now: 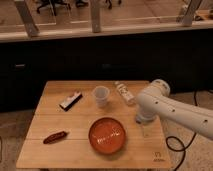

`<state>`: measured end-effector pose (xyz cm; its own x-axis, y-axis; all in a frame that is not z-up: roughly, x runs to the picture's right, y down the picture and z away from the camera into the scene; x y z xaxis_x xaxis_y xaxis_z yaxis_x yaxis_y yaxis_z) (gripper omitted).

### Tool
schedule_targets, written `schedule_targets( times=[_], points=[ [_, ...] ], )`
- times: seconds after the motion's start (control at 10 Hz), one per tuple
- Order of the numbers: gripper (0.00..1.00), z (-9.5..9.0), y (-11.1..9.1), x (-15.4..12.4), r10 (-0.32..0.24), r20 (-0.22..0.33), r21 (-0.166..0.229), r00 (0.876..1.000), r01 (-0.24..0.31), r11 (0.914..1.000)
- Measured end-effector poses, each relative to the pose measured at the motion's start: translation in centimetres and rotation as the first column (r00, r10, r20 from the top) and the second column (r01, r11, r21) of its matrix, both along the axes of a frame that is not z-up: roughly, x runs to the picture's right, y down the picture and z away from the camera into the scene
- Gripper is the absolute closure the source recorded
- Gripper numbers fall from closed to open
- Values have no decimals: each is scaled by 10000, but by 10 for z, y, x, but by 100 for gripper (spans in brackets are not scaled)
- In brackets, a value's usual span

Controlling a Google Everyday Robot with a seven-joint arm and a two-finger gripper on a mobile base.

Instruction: Push the ceramic bowl across the table

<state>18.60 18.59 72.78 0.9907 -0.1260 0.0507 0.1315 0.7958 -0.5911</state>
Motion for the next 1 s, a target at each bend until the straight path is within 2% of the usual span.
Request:
schedule_targets(
  times=[1.0],
  points=[
    [20, 20, 21, -25, -256, 229, -382, 9994, 265, 9989]
  ],
)
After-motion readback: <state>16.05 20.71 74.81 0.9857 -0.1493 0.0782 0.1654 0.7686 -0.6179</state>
